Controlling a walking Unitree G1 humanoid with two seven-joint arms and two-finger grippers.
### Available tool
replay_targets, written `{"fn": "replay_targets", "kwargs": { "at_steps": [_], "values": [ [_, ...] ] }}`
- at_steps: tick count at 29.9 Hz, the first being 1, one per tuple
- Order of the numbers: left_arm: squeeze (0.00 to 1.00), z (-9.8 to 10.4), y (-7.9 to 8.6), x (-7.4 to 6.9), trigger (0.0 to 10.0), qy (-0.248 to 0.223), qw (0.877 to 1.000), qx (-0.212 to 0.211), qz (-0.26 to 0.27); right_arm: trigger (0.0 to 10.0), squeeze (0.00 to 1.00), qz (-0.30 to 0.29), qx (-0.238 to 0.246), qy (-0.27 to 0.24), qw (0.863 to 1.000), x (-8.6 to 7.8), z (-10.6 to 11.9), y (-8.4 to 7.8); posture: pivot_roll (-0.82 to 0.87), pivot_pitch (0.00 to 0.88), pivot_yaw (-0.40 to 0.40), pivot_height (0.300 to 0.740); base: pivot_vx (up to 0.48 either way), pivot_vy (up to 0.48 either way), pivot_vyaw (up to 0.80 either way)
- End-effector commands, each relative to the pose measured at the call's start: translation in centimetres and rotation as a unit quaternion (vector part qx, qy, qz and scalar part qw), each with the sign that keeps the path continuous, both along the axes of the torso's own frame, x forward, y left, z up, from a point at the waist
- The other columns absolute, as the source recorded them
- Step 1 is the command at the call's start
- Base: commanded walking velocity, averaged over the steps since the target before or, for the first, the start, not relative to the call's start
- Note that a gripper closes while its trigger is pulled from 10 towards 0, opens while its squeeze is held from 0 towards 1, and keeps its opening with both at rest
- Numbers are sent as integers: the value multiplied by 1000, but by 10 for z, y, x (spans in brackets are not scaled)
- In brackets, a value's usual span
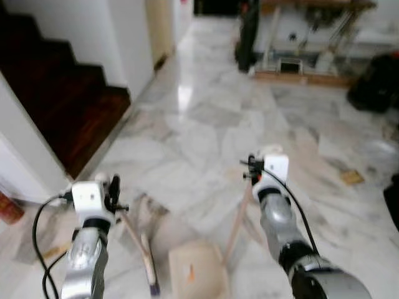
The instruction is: Sweep floor
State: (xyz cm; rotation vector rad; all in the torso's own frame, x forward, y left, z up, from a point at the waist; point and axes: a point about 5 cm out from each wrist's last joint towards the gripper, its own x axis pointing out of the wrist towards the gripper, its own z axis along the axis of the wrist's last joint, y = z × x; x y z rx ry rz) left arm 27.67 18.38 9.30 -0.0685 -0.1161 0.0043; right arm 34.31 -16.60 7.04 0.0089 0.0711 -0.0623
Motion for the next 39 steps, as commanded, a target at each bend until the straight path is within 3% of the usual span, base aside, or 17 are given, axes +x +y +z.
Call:
{"fn": "replay_targets", "kwargs": {
  "at_steps": [1,39],
  "values": [
    [0,15,7,3,10000,-31,999,6,7,10000,0,21,-9,-35,999,10,18,11,11,0,6,740,480,0,0],
    [0,15,8,4,10000,-32,999,9,-1,10000,0,19,-5,-35,999,9,17,13,14,0,11,740,480,0,0]
  ]
}}
